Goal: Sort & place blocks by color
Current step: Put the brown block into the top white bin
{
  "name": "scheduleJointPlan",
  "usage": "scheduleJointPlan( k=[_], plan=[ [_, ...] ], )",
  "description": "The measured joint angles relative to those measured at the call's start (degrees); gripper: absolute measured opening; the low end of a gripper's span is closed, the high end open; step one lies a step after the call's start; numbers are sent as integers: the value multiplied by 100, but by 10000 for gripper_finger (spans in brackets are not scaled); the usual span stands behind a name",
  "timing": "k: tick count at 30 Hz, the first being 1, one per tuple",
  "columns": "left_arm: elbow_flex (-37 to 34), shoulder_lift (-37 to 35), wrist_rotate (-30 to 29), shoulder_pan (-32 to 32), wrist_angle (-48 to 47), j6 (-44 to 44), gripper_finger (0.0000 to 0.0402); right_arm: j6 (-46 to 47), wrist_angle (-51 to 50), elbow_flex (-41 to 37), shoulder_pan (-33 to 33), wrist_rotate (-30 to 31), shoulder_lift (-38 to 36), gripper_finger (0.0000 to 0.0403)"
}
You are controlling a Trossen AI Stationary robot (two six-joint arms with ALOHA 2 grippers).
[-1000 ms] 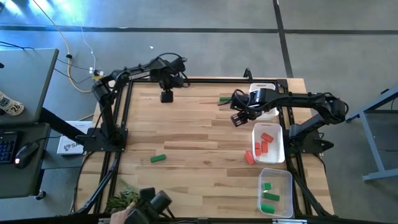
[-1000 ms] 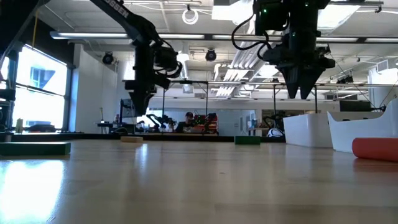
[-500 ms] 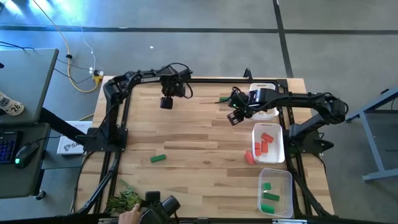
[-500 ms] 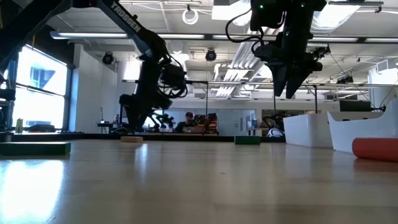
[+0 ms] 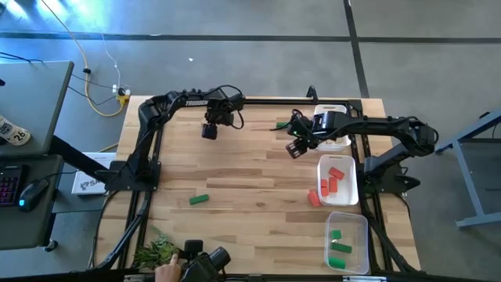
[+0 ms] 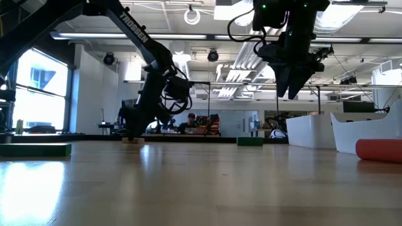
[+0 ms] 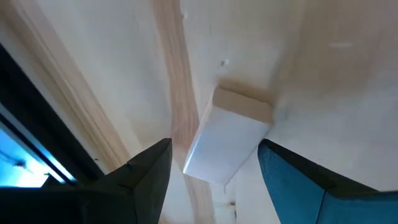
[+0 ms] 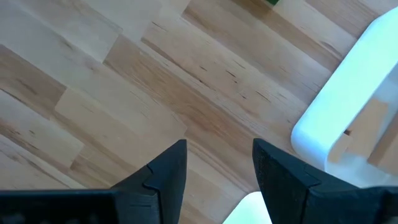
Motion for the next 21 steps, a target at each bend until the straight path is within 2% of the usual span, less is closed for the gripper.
scheduleJointPlan(
  k=[4, 14, 21],
  plan=[
    [0, 64, -140, -73, 36, 0, 225, -61, 0, 0, 0, -1, 0, 170],
    [0, 76, 55, -68, 194, -23, 225, -99, 0, 0, 0, -24, 0, 170],
    [24, 215, -252, -59, 192, -91, 225, -85, -2, 0, 0, -153, 0, 170]
  ],
)
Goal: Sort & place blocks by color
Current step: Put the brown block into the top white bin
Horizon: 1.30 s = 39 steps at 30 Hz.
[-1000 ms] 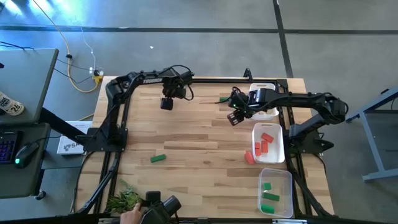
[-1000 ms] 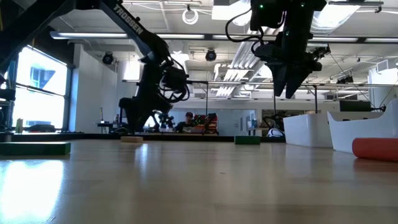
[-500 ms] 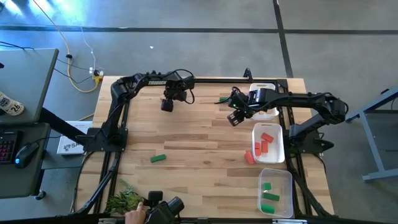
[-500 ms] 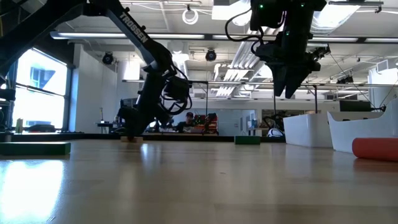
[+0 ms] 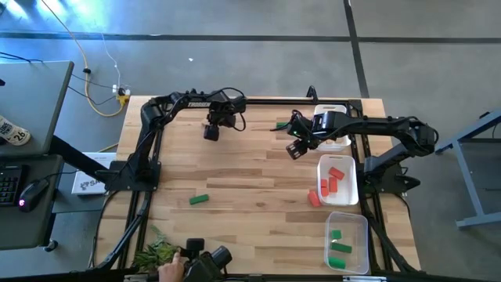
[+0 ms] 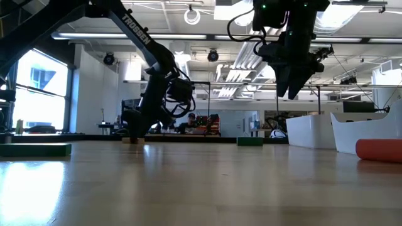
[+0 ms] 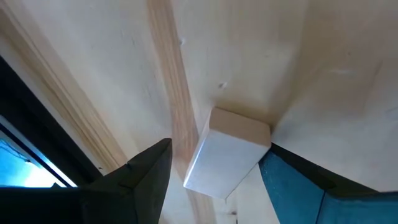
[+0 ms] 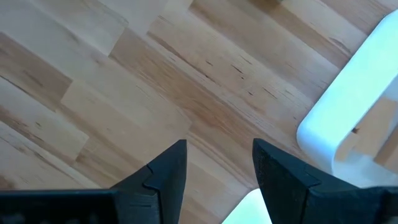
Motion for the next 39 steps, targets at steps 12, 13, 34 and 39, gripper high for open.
scheduleJointPlan(
  k=[12, 13, 34, 39],
  plan=[
    [-15, 22, -42, 22, 39, 49, 138, -6, 0, 0, 0, 6, 0, 170],
    [-17, 20, -63, 24, 70, 48, 128, -14, 0, 0, 0, 43, 0, 170],
    [-35, -353, 1317, 38, 153, -687, 90, 110, 242, 0, 0, 93, 0, 170],
    [-33, -492, 2193, 49, 124, -1042, 90, 223, 425, 0, 0, 87, 0, 170]
  ],
)
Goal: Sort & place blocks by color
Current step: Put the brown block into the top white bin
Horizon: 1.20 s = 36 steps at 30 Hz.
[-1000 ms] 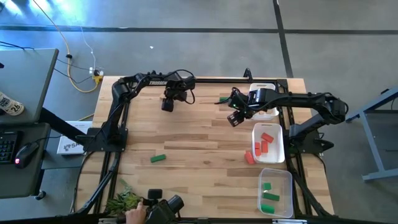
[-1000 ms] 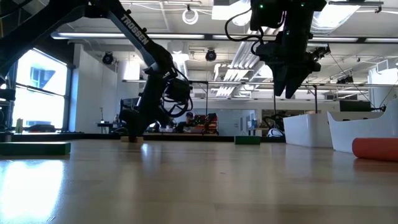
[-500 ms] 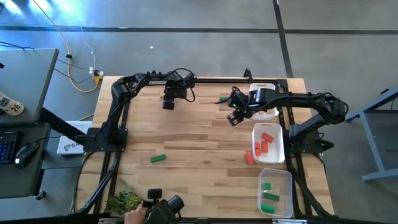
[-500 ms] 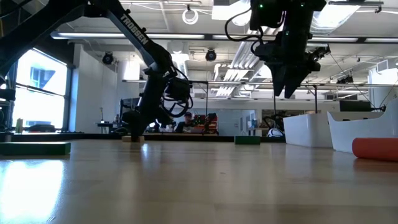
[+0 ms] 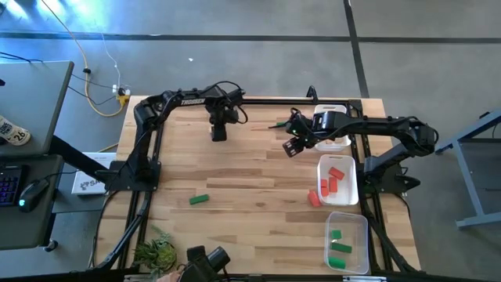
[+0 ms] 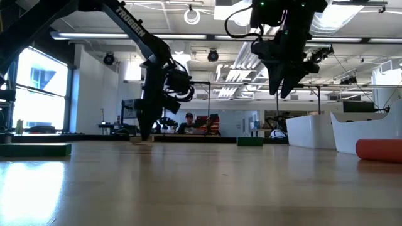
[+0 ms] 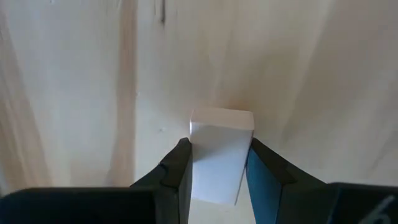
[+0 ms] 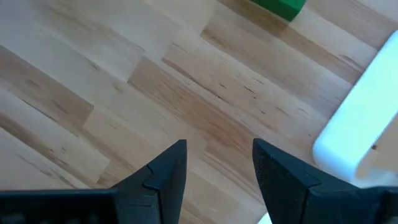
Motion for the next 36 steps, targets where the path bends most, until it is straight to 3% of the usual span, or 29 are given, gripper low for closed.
scheduleJointPlan(
  k=[11, 20, 32, 36],
  plan=[
    [7, -234, 1542, -22, 14, -277, 90, 36, 760, 0, 0, -534, 0, 170],
    [7, -242, 3542, -53, 291, -436, 90, -393, 1518, 0, 2, -1194, 0, 170],
    [8, -247, 6446, -70, 1712, -1415, 91, -616, 2138, 0, 38, -1642, 0, 180],
    [9, -249, 6980, -127, 2481, -2061, 91, -577, 2442, 0, 138, -1650, 0, 205]
  ],
)
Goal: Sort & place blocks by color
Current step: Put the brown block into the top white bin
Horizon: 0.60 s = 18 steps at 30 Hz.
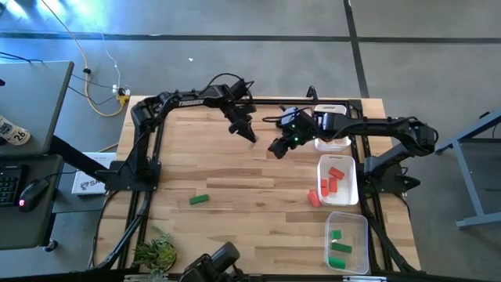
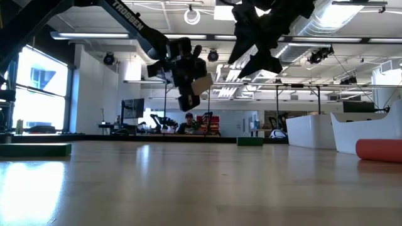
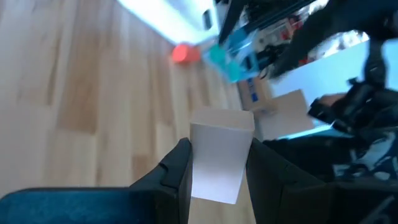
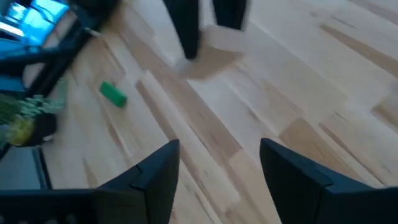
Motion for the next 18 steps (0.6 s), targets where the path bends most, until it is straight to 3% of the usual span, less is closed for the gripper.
scheduleJointPlan(
  k=[7, 18],
  plan=[
    [2, 0, 371, -166, 1403, -1148, 92, 633, 410, 0, 101, 615, 0, 239],
    [2, 0, 463, -325, 3414, -2805, 93, 914, 422, 0, 104, 625, -7, 241]
  ],
)
